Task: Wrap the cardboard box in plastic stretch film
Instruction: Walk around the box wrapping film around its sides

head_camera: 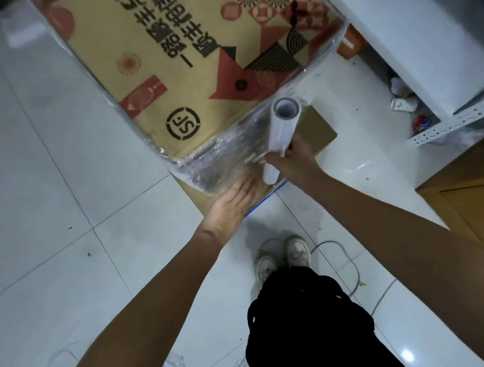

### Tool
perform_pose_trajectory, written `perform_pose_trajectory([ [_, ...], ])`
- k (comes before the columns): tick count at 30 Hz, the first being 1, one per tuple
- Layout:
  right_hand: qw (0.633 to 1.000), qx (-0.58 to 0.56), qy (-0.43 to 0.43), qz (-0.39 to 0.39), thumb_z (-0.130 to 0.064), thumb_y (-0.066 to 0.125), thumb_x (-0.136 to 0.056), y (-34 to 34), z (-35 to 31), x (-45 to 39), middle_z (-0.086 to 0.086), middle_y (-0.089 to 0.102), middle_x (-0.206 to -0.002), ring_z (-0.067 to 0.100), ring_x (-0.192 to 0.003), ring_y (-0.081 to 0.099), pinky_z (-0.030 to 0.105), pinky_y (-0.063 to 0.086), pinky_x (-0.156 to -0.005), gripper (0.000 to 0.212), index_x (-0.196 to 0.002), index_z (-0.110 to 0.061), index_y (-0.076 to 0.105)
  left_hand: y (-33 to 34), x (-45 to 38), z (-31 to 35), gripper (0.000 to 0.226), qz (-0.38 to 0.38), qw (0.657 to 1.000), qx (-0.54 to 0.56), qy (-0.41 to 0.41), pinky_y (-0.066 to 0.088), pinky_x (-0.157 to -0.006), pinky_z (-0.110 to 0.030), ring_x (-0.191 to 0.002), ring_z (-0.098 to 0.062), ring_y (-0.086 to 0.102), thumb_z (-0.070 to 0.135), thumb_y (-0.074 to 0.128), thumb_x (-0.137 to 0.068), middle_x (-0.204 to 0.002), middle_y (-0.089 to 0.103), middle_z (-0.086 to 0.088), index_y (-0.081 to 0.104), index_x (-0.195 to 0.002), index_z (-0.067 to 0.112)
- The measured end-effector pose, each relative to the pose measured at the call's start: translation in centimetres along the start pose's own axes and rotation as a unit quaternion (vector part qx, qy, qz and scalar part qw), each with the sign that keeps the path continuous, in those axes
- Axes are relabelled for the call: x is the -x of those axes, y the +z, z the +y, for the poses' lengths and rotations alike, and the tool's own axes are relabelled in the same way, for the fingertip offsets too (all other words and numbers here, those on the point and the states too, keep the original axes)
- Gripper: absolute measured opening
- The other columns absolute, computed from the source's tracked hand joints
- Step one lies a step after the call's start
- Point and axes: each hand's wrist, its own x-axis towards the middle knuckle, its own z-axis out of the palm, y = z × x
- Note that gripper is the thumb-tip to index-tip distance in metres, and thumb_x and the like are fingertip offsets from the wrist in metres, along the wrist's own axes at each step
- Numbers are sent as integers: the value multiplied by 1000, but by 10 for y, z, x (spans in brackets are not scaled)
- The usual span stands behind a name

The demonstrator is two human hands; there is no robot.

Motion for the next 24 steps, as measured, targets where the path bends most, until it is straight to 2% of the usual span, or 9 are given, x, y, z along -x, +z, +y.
perform_pose_trajectory([
  [2, 1000, 6, 16, -9, -6, 73, -76, 2, -5, 0, 6, 61, -111, 17, -104, 58, 29, 48, -85, 51, -121, -4, 51, -3, 5, -13, 62, -2, 1000, -15, -3, -7, -114, -47, -141, -38, -9, 25, 23, -101, -154, -7, -23, -6, -145, -5],
  [3, 999, 28, 12, -16, -10, 77, -74, 2, -7, -1, 6, 60, -113, 18, -104, 57, 29, 47, -86, 55, -122, -5, 50, -3, 6, -20, 64, -3, 1000, -26, -6, -9, -114, -48, -141, -38, -11, 27, 24, -100, -154, -9, -23, -6, -145, -5],
  [7, 987, 161, -1, 27, -31, 84, -66, -3, -15, -3, 7, 64, -99, 21, -90, 60, 30, 46, -71, 48, -101, -9, 58, -8, 5, -42, 73, -31, 998, -38, -35, -18, -106, -48, -141, -33, -13, 37, 25, -98, -154, -14, -19, -14, -144, -3],
  [8, 984, 172, -3, 41, -30, 85, -65, -4, -16, -3, 9, 63, -99, 24, -90, 61, 32, 48, -71, 47, -98, -9, 59, -8, 6, -46, 74, -40, 997, -39, -44, -18, -107, -47, -141, -33, -14, 38, 23, -98, -154, -15, -18, -19, -141, -5],
  [11, 986, 162, -7, 35, -19, 84, -65, -8, -19, -2, 13, 62, -108, 27, -98, 60, 37, 51, -81, 53, -109, -5, 58, -8, 9, -50, 71, -55, 996, -15, -67, -16, -110, -43, -141, -30, -16, 33, 17, -98, -153, -19, -17, -27, -131, -12],
  [15, 983, 181, -27, 5, -10, 81, -67, -23, -19, 0, 12, 65, -103, 24, -96, 60, 35, 49, -78, 48, -109, -4, 58, -11, 10, -49, 68, -61, 996, 3, -62, -18, -109, -44, -140, -31, -19, 33, 15, -98, -152, -22, -16, -24, -135, -8],
  [18, 984, 177, -14, -23, -5, 78, -69, -36, -18, -4, 3, 58, -97, 19, -96, 56, 32, 45, -78, 48, -111, -7, 56, -10, 11, -54, 68, -51, 997, 8, -56, -18, -110, -44, -139, -32, -20, 35, 12, -97, -148, -26, -18, -24, -135, -9],
  [21, 981, 192, -16, -37, 0, 75, -68, -45, -17, -13, 3, 54, -99, 17, -96, 51, 30, 42, -78, 51, -115, -3, 54, -10, 11, -56, 67, -52, 998, 11, -45, -17, -109, -45, -139, -31, -19, 35, 12, -98, -143, -30, -19, -18, -141, -6],
  [24, 987, 156, -11, -47, 6, 75, -66, -50, -16, -23, 8, 56, -105, 17, -98, 50, 34, 44, -85, 56, -117, 0, 53, -16, 8, -52, 61, -53, 998, -13, -30, -18, -107, -47, -140, -33, -16, 29, 7, -97, -151, -21, -19, -17, -137, -10],
])
